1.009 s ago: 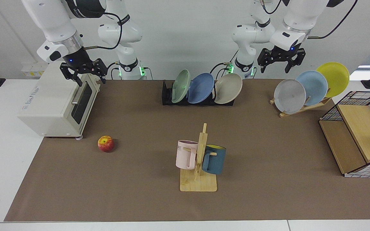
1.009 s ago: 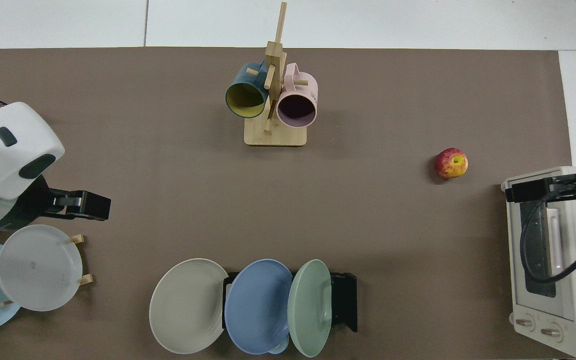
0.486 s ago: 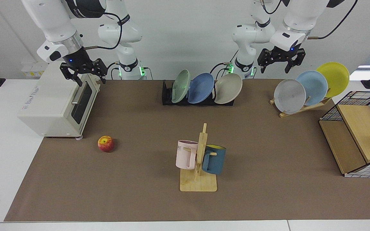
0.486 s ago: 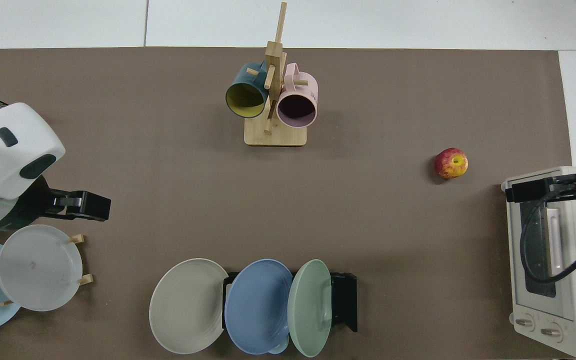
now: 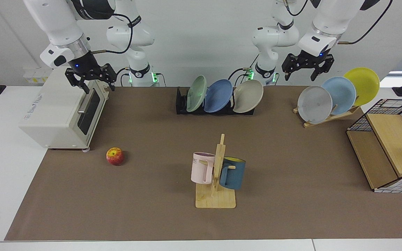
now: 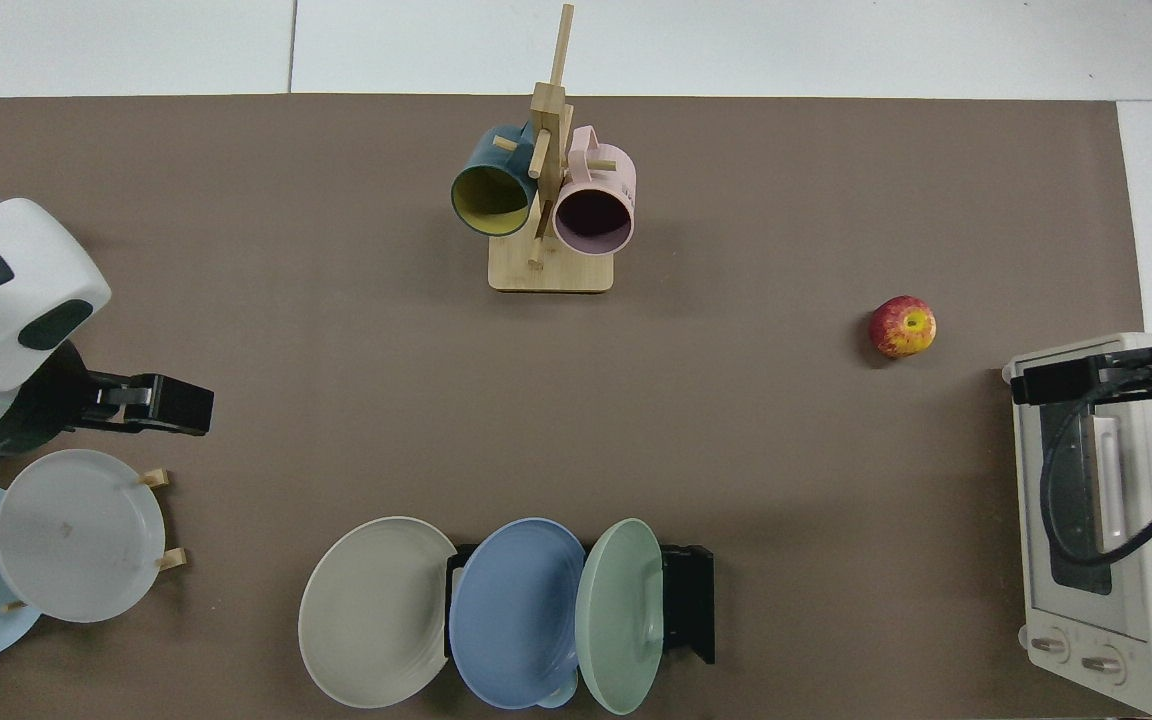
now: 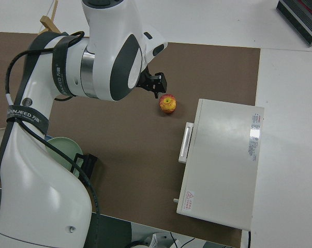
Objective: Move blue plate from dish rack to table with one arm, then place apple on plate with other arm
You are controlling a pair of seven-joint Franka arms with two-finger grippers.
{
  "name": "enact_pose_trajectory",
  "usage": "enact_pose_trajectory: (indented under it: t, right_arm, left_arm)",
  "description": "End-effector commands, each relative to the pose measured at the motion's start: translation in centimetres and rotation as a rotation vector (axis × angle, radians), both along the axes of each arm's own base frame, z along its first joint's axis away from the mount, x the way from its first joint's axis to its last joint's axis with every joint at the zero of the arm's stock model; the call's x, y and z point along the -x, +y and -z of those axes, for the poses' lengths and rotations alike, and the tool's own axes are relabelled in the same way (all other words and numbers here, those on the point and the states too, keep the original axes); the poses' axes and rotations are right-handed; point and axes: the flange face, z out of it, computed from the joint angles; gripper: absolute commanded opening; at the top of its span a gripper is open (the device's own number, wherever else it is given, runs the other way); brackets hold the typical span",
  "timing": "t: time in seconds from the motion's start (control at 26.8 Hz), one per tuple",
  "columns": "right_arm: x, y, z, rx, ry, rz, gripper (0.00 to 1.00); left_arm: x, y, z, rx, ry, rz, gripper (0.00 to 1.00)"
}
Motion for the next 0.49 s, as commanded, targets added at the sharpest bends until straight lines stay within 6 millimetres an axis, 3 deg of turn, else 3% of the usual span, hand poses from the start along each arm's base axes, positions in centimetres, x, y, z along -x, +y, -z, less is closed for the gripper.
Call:
enact_pose_trajectory:
  t: [0.0,0.22,0.37,0.45]
  right_arm:
    - [0.2,-0.2,0.0,0.013,-0.008,0.026,1.00]
    - [0.3,-1.3,-0.1,0.017,-0.005,0.045,1.00]
    - [0.2,-1.5,-0.2,0.077,-0.020,0.032,1.00]
    - [0.0,-1.2,-0.4,0.133,-0.040,0.012,1.00]
  left_arm:
    - [-0.3,0.2,0.2,0.029,-0.004,0.023,1.00]
    - [0.4,-0.6,0.4,0.019,0.006,0.031,1.00]
    - [1.0,-3.4,0.9,0.021,0.003,0.084,1.00]
    - [1.9,-5.2,2.1,0.014,0.028,0.117,1.00]
